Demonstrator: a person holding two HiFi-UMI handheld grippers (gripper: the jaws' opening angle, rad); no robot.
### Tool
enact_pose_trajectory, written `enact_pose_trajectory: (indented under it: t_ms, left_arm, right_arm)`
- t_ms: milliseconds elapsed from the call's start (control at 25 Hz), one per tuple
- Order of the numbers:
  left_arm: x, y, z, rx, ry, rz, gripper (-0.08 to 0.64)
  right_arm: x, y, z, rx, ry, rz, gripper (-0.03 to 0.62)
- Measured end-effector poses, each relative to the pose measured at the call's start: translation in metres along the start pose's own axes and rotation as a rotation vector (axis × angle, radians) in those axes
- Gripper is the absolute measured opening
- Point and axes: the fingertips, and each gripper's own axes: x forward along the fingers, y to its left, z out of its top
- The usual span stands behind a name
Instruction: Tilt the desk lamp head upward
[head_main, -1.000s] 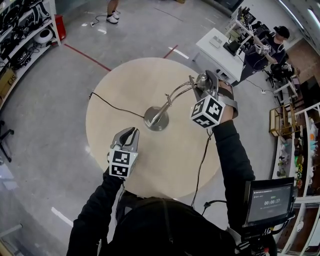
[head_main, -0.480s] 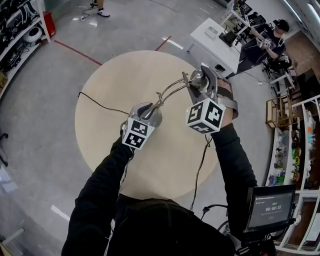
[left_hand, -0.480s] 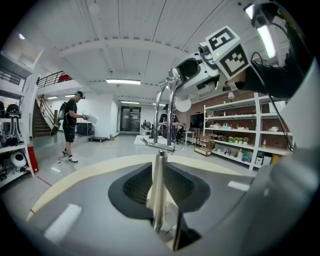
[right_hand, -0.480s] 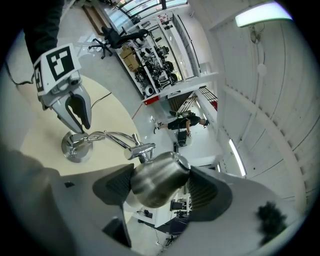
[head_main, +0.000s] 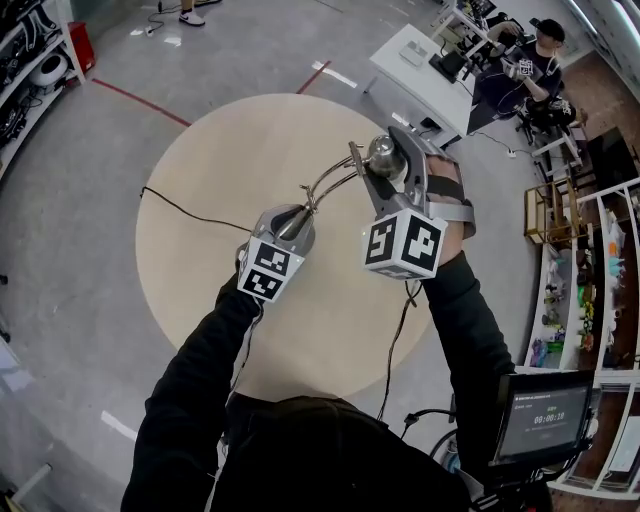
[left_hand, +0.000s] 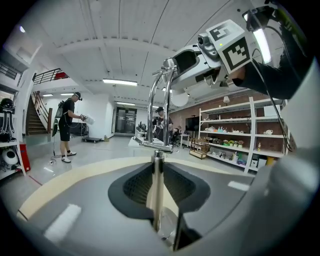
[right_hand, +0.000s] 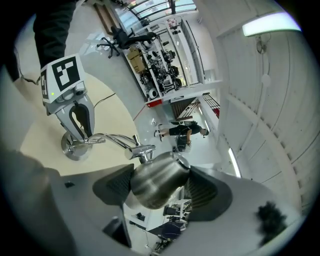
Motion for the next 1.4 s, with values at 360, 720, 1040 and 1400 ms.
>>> enact_pose_trajectory:
  t_ms: [360, 720, 1040, 1400]
  left_arm:
    - [0.002, -0.001, 0.003, -0.024, -0.017, -0.01, 0.078]
    - [0.005, 0.001, 0.004, -0.004, -0.001, -0.016, 0.077]
    - [-0.003, -0.001, 0.014, 0.01, -0.001, -0.016, 0.067]
    - [-0.041, 0.006, 0.009, 0.003, -0.007, 0.028, 0.067]
  right_arm:
    - [-0.005, -0.004, 0.03, -0.152, 0.011, -0.032, 0.342]
    - [-0.003, 0.0, 0.075, -0.323, -0.019, -0.099, 0.342]
    - [-0.004, 0.0, 0.093, -0.348, -0.051, -0.13, 0.342]
    - [-0.014, 0.002, 0.091, -0.296, -0.077, -0.165, 0.342]
